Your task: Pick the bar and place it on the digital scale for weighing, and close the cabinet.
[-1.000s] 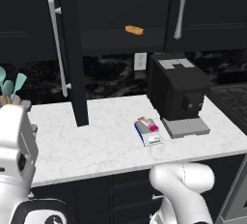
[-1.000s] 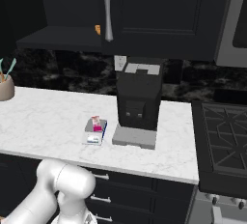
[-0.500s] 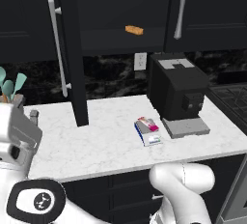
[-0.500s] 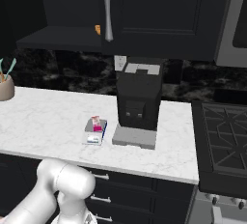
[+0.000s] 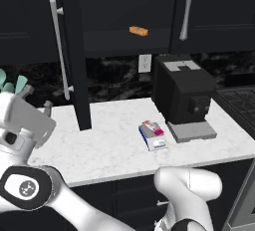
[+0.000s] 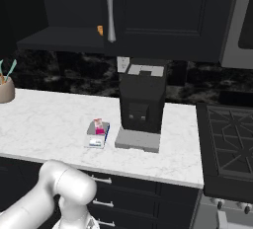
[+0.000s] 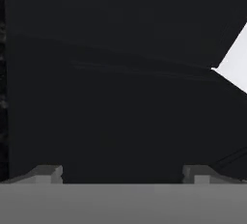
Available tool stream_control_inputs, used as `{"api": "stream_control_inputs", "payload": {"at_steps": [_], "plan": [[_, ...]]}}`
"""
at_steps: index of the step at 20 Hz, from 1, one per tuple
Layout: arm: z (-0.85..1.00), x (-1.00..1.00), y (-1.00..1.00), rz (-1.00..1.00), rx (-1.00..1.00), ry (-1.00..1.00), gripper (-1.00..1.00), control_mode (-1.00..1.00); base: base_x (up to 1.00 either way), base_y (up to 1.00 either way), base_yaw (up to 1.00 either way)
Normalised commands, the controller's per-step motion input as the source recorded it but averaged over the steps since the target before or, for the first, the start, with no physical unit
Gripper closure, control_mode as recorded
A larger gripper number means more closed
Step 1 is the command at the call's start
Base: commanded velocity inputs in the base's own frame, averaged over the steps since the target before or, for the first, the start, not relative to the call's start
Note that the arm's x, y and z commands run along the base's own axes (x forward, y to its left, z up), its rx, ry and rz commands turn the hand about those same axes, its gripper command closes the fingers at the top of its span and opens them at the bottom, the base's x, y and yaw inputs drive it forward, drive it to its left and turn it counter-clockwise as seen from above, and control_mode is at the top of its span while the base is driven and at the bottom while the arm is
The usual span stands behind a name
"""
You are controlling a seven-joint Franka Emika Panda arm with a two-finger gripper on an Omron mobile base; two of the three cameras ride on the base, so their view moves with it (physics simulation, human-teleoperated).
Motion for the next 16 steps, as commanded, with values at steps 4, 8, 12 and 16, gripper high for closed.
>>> {"api": "stream_control_inputs", "payload": {"at_steps": [4,8,12,16], "plan": [[0.00,0.10,0.23,-0.19,0.00,-0.02,-1.00,-1.00,0.00,0.00,0.00],[0.11,0.19,-0.03,-0.09,0.05,-0.02,-1.00,-1.00,0.00,0.00,0.00],[0.35,0.06,-0.46,0.00,0.09,-0.06,-1.00,-1.00,0.00,0.00,0.00],[0.29,0.10,-0.82,0.00,0.15,-0.04,-1.00,-1.00,0.00,0.00,0.00]]}}
